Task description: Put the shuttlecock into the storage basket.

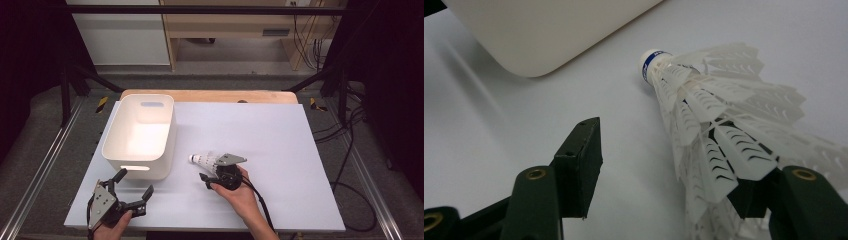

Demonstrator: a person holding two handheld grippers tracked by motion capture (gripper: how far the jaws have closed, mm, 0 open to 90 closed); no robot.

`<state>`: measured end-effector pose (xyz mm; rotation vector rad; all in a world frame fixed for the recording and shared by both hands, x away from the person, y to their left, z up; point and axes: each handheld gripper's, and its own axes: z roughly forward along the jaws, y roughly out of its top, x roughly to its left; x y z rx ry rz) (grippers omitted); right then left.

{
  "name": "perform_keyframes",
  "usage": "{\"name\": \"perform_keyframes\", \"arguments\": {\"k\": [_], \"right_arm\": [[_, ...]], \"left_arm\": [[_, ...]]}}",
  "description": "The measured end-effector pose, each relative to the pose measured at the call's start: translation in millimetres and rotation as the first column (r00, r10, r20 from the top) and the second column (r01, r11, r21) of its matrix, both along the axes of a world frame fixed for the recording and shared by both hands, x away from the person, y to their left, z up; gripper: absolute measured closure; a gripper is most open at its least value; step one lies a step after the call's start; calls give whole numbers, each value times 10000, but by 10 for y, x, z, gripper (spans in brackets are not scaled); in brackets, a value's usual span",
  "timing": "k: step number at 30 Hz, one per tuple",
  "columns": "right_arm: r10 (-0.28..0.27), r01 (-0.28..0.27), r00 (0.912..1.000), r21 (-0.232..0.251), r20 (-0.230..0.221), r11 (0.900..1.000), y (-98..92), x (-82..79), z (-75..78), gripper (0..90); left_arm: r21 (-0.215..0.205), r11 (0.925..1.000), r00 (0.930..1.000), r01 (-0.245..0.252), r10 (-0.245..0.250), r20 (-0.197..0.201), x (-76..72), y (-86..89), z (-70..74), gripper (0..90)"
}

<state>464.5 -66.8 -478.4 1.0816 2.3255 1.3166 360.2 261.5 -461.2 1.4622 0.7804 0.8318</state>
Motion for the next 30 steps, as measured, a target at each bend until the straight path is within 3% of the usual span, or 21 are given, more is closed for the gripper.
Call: {"name": "perform_keyframes", "arguments": {"k": [19, 26, 27, 30], "right_arm": [[-212, 219, 9997, -591, 121, 9980, 108, 156, 1, 526], [-353, 368, 9991, -678, 221, 9970, 101, 180, -17, 614], [-494, 507, 9985, -654, 214, 9966, 90, 194, -18, 675], [-527, 539, 9984, -621, 212, 9966, 79, 205, -17, 722]], "left_arm": [[-38, 10000, 10000, 28, -28, -31, 3, -3, -2, 9], [-50, 10000, 10000, 73, -73, -34, 2, -13, -1, 9], [-54, 10000, 10000, 82, -82, -29, -1, -14, -2, 9], [-51, 10000, 10000, 75, -75, -36, -1, -11, -4, 9]]}}
